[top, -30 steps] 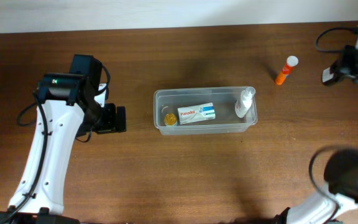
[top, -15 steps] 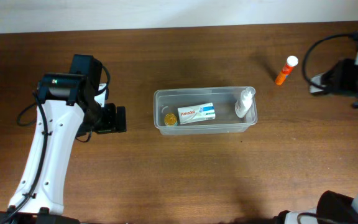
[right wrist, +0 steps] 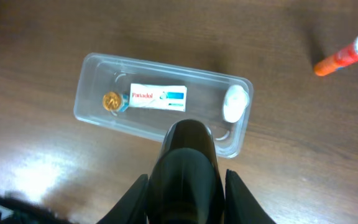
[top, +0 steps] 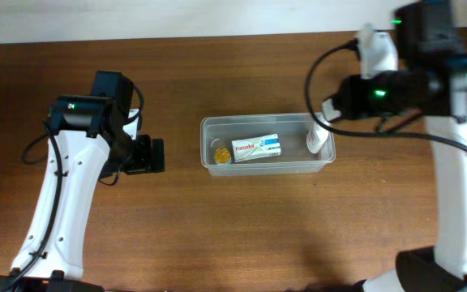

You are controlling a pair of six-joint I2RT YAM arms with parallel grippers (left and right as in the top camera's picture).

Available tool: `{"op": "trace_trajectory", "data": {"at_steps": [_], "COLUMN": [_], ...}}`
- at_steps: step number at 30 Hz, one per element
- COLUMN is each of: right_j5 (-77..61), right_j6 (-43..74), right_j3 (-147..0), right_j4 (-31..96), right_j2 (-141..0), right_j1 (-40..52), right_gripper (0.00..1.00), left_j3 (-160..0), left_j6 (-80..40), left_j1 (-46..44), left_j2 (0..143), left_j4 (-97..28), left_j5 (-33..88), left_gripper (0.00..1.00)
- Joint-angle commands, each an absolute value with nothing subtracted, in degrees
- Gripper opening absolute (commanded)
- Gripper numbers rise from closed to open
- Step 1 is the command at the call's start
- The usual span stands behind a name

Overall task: Pack container
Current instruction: 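Lift the black bottle and carry it over the container, then lower the black bottle into the container beside the spray bottle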

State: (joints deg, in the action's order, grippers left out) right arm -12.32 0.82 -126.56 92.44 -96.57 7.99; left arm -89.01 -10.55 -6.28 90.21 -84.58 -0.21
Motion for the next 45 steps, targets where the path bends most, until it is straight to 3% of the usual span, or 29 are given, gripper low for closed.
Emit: {"op": "trace_trajectory", "data": {"at_steps": [1, 8, 21, 45], "right_j5": [-4.54, 4.38, 5.41, 4.58], "right_j6": [8.62, 14.52, 15.53, 17.67], "right_j3": [-127.39, -127.39, -127.39, -120.03], "right_j4": [90.11, 88.99, 87.35, 81.45], "right_j2": [-101.27, -108.97, -119.42, -120.40], "right_j1": [13.69, 18.50, 18.63, 16.36], "right_gripper": [0.26, 0.26, 0.26, 0.25], "left_j3": [-88.86, -88.86, -88.86, -88.86], "left_j6": [-11.27, -11.27, -11.27, -11.27], "left_j1": [-6.22, -6.22, -6.22, -6.22], "left_j2": [89.43, 89.45, 89.43, 89.43], "left_j4": [-84.58, -84.58, -84.58, -84.58], "left_j5": [0.25, 0.25, 0.25, 0.25], "left_gripper": [0.99, 0.99, 0.99, 0.99]}}
